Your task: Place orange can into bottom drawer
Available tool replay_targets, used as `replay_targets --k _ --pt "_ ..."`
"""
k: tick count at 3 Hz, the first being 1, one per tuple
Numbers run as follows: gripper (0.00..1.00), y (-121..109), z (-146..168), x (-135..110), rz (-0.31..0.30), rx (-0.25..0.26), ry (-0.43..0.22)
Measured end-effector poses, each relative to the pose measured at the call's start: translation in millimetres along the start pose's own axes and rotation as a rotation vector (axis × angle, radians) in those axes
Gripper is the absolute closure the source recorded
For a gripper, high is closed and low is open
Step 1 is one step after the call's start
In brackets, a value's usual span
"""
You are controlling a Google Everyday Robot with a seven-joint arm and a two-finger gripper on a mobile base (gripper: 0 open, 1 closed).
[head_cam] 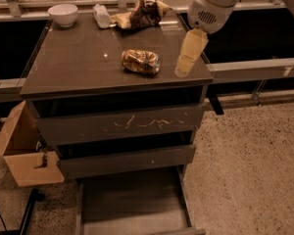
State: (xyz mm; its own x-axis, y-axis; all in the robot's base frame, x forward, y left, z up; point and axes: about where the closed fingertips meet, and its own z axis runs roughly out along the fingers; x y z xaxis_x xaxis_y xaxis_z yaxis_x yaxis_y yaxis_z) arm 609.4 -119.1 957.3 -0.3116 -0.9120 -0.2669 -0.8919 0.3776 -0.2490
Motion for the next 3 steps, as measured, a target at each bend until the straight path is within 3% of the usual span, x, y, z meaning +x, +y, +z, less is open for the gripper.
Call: replay_targets --k 3 --pt "0.0 -22.1 53.2 -85.1 -0.072 -0.021 -0.07"
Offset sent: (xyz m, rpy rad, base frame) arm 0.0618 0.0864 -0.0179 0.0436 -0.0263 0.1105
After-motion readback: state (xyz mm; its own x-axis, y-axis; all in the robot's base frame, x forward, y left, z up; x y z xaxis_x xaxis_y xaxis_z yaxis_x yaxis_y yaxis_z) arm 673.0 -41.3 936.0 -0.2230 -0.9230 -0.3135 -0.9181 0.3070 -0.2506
